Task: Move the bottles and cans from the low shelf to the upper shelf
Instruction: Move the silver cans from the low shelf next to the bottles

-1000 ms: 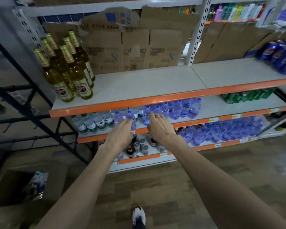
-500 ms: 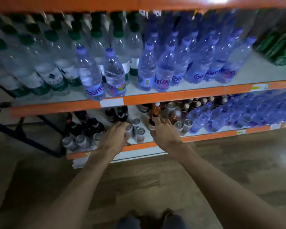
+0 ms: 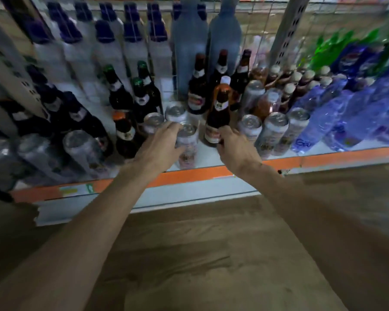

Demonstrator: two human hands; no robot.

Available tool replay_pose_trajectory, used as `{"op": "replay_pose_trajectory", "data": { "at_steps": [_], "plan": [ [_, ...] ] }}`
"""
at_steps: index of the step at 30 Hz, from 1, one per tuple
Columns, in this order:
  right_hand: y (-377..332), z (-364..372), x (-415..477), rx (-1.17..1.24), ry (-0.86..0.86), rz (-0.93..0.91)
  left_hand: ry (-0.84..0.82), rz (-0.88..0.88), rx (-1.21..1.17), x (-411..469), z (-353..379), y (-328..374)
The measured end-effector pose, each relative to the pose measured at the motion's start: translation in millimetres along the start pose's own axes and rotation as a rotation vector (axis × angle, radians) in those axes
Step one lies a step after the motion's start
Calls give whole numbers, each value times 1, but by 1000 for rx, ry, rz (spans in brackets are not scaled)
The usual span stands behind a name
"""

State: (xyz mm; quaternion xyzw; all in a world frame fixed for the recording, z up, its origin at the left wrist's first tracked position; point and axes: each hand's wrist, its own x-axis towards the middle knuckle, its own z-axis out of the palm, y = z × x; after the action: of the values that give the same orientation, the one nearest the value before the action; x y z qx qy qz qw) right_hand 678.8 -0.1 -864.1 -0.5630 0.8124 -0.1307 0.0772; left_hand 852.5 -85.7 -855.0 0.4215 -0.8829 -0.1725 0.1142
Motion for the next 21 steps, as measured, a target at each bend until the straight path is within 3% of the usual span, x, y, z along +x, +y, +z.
{"op": "replay_pose_trajectory", "data": {
  "at_steps": [9,17,19,21],
  "plan": [
    [10,5,-4,-13,-30,4,25,-50,16,19,10,11],
    [55,-12,14,-117,259,-37,-36,-81,70,39,24,12],
    [66,-22,28,-54,222,46,-34,-92,47,44,27,12],
    [73,-27,39,20,65,101,-27,-91,20,46,29,13]
  ]
}}
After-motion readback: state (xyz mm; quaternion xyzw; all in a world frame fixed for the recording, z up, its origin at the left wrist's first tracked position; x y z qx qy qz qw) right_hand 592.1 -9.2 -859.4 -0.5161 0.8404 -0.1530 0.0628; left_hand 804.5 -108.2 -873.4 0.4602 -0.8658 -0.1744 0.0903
